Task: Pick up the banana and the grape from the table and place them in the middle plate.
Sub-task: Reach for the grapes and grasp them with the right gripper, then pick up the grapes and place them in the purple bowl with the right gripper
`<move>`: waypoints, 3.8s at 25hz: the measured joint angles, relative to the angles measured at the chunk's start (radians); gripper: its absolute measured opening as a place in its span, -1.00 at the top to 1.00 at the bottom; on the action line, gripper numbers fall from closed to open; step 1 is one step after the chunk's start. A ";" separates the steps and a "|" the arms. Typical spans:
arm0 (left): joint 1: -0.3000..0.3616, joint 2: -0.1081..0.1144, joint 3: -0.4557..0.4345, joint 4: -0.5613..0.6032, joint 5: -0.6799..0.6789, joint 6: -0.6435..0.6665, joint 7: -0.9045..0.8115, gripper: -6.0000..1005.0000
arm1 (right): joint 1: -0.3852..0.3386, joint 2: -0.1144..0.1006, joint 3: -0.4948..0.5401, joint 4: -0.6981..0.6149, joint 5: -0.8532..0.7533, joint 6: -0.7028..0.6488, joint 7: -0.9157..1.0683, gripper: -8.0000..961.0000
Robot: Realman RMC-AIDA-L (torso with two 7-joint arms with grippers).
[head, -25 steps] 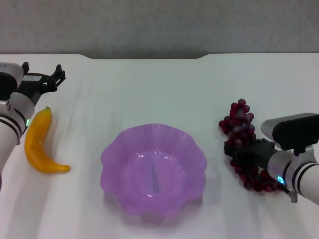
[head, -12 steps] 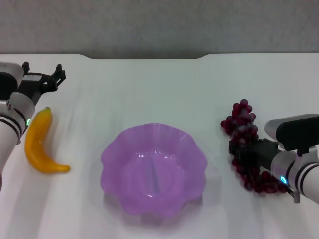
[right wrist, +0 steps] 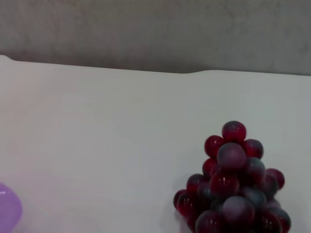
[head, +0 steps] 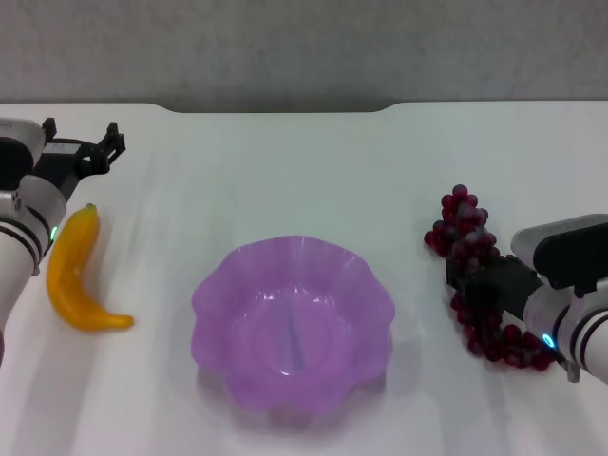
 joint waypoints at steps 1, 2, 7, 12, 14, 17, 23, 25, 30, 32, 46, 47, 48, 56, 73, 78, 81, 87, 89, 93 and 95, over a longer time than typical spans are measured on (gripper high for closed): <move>0.000 0.000 0.000 0.000 0.000 0.000 0.000 -0.78 | 0.000 0.000 -0.002 0.000 0.000 -0.001 0.000 -0.26; 0.000 0.000 0.000 0.000 0.000 0.000 0.000 -0.78 | 0.000 0.000 -0.003 0.000 0.000 -0.001 0.000 -0.25; 0.001 0.000 0.000 0.000 0.000 0.000 0.000 -0.78 | 0.001 0.001 -0.005 -0.003 0.000 -0.002 0.000 -0.19; 0.001 0.000 0.000 0.000 0.000 0.000 0.000 -0.78 | 0.001 0.001 -0.005 0.000 0.001 -0.002 0.003 -0.10; 0.000 0.000 0.000 0.000 0.000 0.000 0.000 -0.78 | 0.001 0.001 -0.005 0.000 0.001 0.000 0.005 -0.06; 0.000 0.000 0.000 0.000 0.000 0.000 0.000 -0.78 | 0.002 0.001 -0.005 0.000 0.002 0.005 0.007 0.00; 0.000 0.000 0.000 0.000 0.000 0.000 0.000 -0.78 | 0.002 0.002 -0.005 0.000 0.004 0.003 0.008 0.08; 0.000 0.000 0.000 0.000 0.000 0.000 0.000 -0.78 | 0.002 0.002 -0.005 0.001 0.005 0.003 0.008 0.19; 0.000 0.000 0.000 0.000 0.000 0.000 0.000 -0.78 | 0.002 0.002 -0.005 0.001 0.006 0.000 0.009 0.23; 0.000 0.000 0.000 0.000 0.000 0.000 0.000 -0.78 | 0.002 0.002 -0.005 0.001 0.006 -0.001 0.009 0.25; 0.000 -0.001 0.000 -0.002 0.000 0.000 0.000 -0.78 | 0.002 0.002 -0.005 0.002 0.005 -0.002 0.006 0.47; 0.000 -0.002 0.000 -0.002 0.000 0.000 0.000 -0.78 | 0.002 0.002 -0.005 0.002 0.005 -0.002 0.006 0.49; 0.000 -0.002 0.000 -0.002 0.000 0.000 0.000 -0.78 | 0.002 0.002 -0.005 0.002 0.005 -0.002 0.006 0.49; 0.004 -0.001 0.000 0.000 0.000 0.000 0.000 -0.78 | -0.017 0.003 -0.027 -0.013 0.002 -0.089 0.003 0.50; 0.007 0.000 0.000 0.000 0.000 0.000 0.000 -0.78 | -0.027 0.002 -0.034 -0.024 0.002 -0.141 0.002 0.55; 0.006 0.000 0.000 0.000 0.000 0.000 0.000 -0.78 | -0.030 0.002 -0.051 -0.022 0.000 -0.179 0.001 0.55; 0.005 0.000 0.000 0.000 0.000 0.000 0.000 -0.78 | -0.042 0.002 -0.070 -0.018 -0.001 -0.242 0.000 0.56; 0.007 0.000 0.000 0.000 0.000 0.000 0.000 -0.78 | -0.070 0.003 -0.091 -0.008 -0.001 -0.369 0.000 0.56; 0.008 0.000 0.000 0.000 0.000 0.000 0.000 -0.78 | -0.071 0.002 -0.099 -0.005 -0.001 -0.396 0.000 0.56; 0.008 0.000 0.000 0.003 0.000 0.000 0.000 -0.78 | -0.075 0.001 -0.122 -0.002 -0.008 -0.472 0.000 0.56; 0.012 0.000 0.000 0.005 0.000 0.000 0.000 -0.78 | -0.075 0.000 -0.141 -0.007 -0.030 -0.514 0.000 0.57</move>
